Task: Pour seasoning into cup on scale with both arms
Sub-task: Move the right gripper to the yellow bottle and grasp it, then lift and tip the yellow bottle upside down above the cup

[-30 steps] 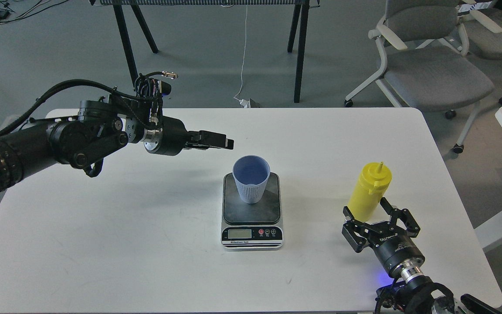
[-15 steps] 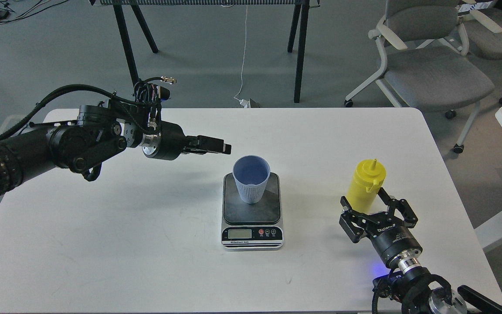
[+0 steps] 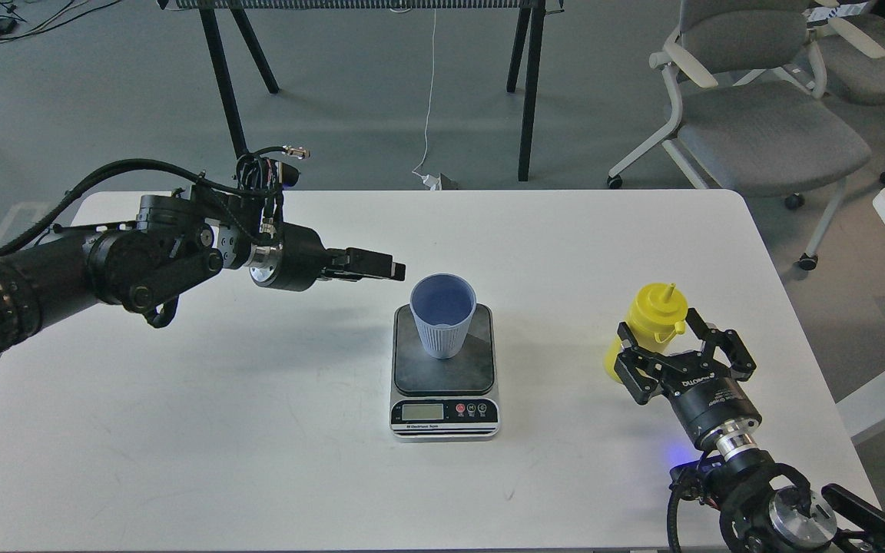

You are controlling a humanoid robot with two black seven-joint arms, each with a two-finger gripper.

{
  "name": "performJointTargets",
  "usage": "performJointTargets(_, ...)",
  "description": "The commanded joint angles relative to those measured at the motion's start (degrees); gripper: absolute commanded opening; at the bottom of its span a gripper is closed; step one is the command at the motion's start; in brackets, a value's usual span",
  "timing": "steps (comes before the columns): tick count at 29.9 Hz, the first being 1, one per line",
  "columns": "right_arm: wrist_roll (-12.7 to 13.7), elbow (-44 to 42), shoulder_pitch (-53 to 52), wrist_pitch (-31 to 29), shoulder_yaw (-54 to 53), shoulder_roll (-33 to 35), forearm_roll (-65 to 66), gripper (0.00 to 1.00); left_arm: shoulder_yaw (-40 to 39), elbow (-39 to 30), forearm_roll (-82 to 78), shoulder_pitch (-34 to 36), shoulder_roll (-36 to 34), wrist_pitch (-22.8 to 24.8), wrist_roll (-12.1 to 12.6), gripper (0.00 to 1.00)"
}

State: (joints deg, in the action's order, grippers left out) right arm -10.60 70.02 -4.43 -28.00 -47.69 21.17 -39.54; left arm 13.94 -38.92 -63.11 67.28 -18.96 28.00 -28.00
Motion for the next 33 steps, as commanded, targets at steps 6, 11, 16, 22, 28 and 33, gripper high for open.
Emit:
performJointTargets(6, -0.04, -0.58, -1.45, 0.00, -0.04, -0.16, 2.44, 0.06, 0.03, -0.01, 0.00, -0.04, -0.03, 0.00, 0.00, 0.99)
performJointTargets(11, -0.48, -1.55, -2.07, 0.00, -0.39, -0.17, 3.24, 0.01, -0.05, 0.07, 0.00, -0.39, -0.03, 0.00, 0.00, 0.99)
performJointTargets(16, -0.48, -1.20, -2.33, 0.00, -2.67, 0.10, 3.24, 0.01, -0.05, 0.07, 0.00, -1.01, -0.03, 0.00, 0.00, 0.99)
performJointTargets(22, -0.57, 2.13, -2.94, 0.00, -4.52, 3.61, 3.42, 0.01, -0.05, -0.01, 0.00, -1.54, -0.03, 0.00, 0.00, 0.99)
performJointTargets(28, -0.39, 3.19, -14.26, 0.00, -5.93, 12.65, 13.32, 0.01, -0.41, -0.01, 0.09, -1.36, -0.03, 0.00, 0.00, 0.99)
performJointTargets(33, -0.48, 3.20, -29.55, 7.94, -0.93, 18.90, 30.36, 0.01, -0.67, -0.01, 0.09, -1.36, -0.03, 0.00, 0.00, 0.99)
